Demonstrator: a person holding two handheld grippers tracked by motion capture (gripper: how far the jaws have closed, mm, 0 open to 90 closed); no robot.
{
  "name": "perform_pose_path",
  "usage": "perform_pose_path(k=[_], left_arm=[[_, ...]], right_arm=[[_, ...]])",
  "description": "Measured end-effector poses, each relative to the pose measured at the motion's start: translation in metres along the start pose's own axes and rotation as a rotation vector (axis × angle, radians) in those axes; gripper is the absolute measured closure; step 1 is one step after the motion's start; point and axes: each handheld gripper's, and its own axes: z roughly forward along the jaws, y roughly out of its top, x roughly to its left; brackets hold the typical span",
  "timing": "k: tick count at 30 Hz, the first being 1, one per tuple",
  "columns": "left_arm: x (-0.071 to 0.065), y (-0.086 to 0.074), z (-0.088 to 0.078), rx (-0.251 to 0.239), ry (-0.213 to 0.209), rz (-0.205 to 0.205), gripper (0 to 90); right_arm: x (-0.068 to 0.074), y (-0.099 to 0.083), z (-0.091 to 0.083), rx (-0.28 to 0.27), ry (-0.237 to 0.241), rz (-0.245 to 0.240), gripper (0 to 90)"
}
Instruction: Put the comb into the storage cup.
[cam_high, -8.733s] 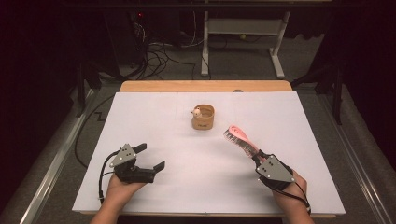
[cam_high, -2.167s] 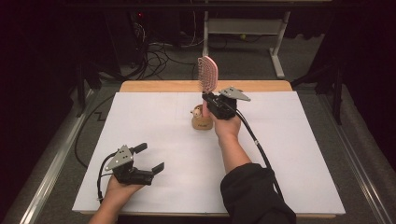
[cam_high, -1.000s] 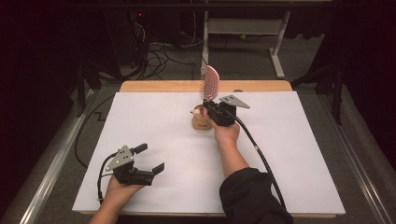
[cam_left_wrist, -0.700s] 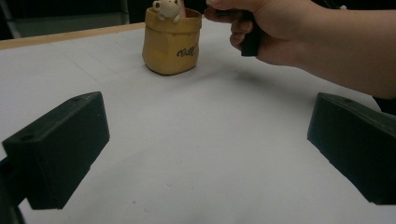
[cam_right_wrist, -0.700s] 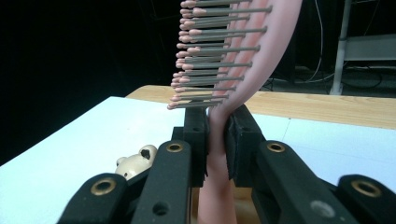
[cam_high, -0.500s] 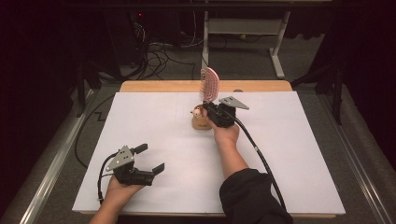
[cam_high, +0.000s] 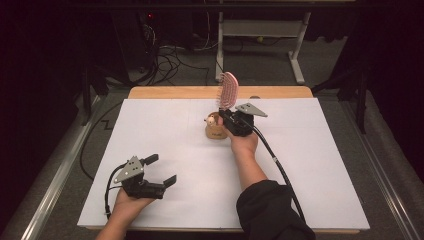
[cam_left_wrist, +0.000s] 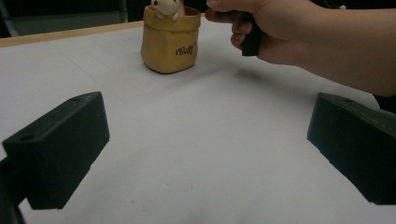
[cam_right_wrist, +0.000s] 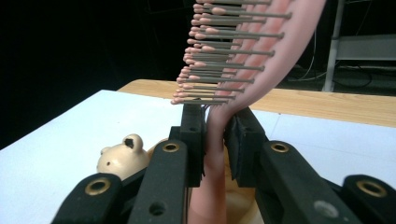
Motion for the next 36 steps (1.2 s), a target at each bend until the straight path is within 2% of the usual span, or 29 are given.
perform_pose_path(k=[18,36], left_arm=[[-0.001,-0.001,0.001,0.007,-0.012,0.003,0.0],[-0.001,-0.001,0.001,0.012,-0.019,0.003,0.0]], right_arm=[[-0.007,0.001,-0.002,0.024,-0.031,-0.022,75.1],[-0.013,0.001,-0.003,0.030,-0.050,-0.015,73.5]])
